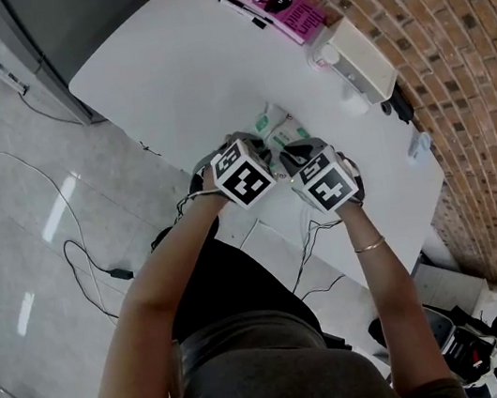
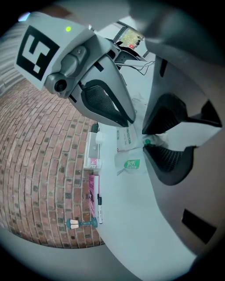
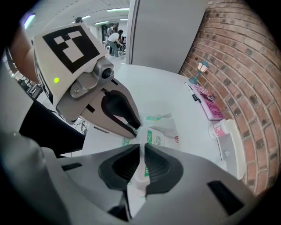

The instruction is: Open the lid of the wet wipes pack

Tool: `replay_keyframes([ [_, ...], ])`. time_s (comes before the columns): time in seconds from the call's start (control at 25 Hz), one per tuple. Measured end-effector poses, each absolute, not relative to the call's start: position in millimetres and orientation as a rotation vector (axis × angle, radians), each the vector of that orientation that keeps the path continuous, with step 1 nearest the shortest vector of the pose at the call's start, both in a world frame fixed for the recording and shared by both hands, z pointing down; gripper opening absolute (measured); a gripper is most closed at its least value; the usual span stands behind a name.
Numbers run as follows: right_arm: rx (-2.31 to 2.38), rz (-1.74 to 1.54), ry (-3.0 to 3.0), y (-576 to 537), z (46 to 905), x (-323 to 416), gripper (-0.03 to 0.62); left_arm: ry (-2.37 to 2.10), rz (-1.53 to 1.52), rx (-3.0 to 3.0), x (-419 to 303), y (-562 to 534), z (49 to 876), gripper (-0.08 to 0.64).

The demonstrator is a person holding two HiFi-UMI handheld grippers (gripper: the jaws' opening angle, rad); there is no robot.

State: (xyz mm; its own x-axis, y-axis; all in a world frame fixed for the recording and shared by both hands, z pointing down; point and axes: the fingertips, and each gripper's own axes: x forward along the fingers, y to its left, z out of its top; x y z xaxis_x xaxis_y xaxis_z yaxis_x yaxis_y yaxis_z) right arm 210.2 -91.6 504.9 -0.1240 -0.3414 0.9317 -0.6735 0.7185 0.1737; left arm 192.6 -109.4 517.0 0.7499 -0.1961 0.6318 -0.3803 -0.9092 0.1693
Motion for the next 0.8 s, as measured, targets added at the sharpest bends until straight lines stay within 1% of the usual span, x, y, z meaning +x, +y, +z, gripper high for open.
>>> replay_keyframes([
  [0.8, 0.789, 0.438, -1.790, -95.6, 502.5, 214.4, 0.040, -0.466, 0.913, 2.667, 193.0, -109.2, 517.9, 0.095],
])
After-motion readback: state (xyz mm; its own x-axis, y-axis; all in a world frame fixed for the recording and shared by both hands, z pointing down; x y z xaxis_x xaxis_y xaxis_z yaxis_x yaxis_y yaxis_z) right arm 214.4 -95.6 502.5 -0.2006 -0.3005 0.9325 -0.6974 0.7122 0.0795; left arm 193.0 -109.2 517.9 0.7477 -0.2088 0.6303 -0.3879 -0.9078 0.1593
